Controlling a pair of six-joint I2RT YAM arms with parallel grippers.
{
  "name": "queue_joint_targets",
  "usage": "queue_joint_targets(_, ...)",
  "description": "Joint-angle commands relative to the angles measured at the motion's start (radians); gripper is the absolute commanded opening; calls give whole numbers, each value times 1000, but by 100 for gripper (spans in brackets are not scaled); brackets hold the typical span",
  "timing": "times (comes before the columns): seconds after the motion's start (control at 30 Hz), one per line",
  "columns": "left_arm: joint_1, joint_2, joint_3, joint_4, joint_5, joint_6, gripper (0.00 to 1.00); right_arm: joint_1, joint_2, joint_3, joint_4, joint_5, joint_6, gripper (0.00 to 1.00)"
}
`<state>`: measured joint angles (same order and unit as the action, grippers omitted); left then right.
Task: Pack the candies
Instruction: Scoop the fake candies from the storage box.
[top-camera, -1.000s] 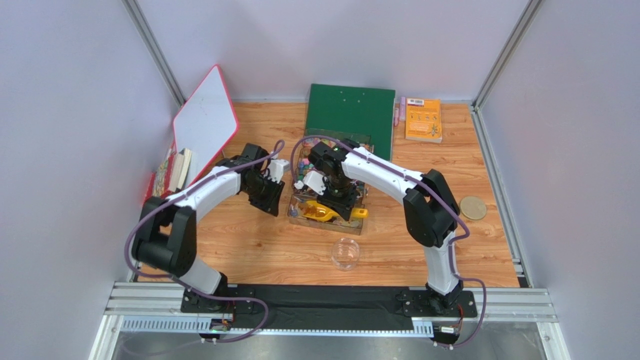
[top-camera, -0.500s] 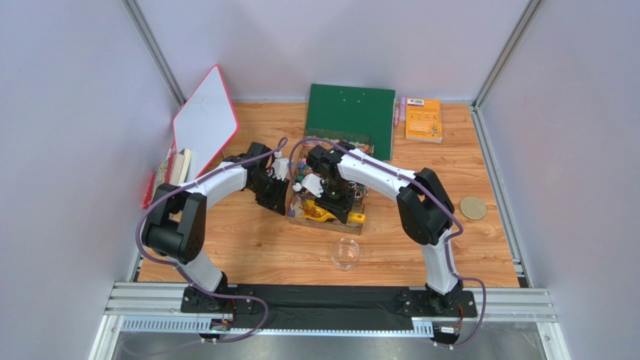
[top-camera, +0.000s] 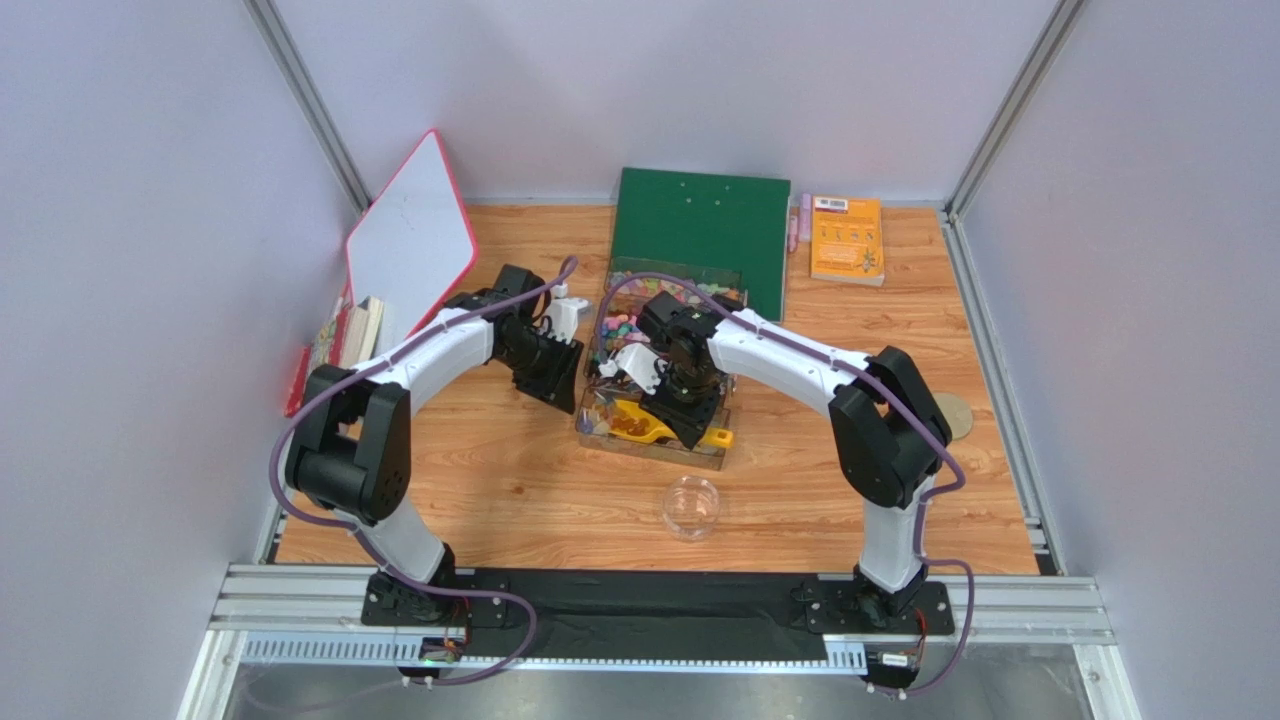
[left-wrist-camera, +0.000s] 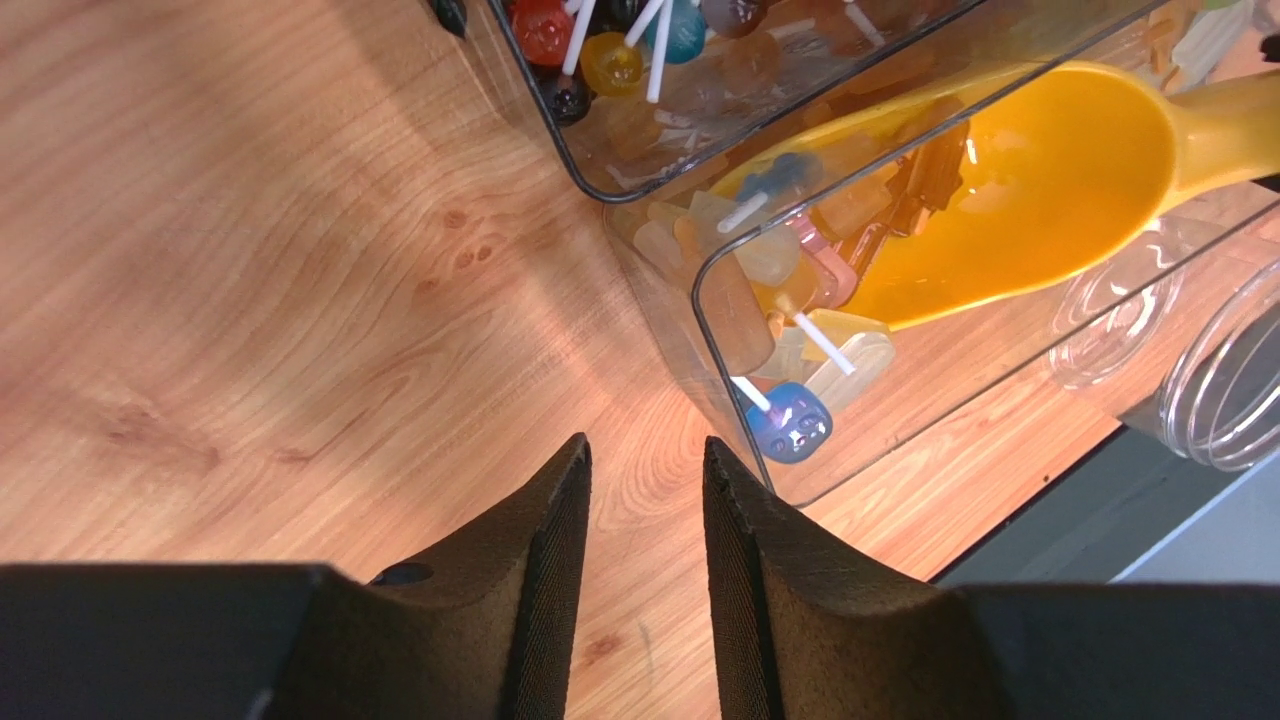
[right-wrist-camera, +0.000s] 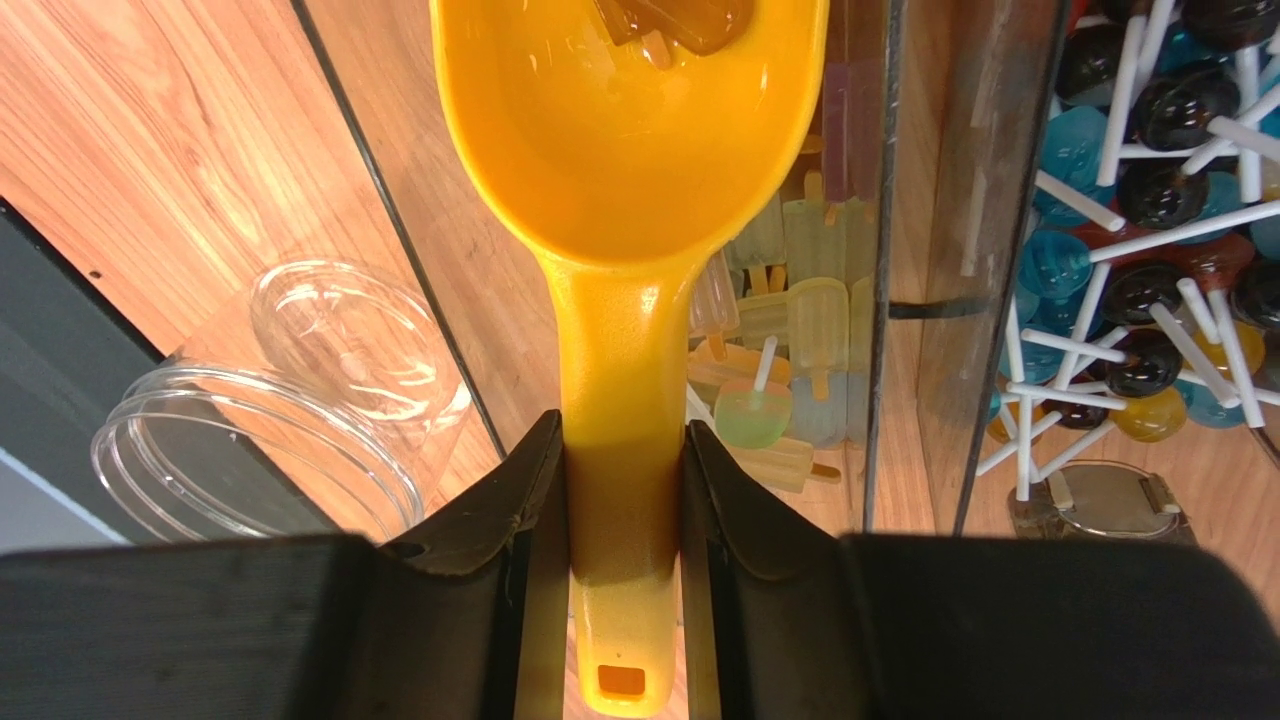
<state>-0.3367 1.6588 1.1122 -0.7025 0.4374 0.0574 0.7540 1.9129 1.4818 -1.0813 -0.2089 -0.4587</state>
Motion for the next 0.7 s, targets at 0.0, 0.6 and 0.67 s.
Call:
queue_joint_targets(0.0,7,-36,73,-55,6,65,41,-7,-92,-73,181,-12,-9,0)
queue_joint_targets(0.6,28,-50,215,-198,34,156,41,-36,-207,-161,235,31,29,0)
queue_joint_targets(0.67,28,-59,213,-198,29,166,41,-36,-230,-169,230,36,32,0)
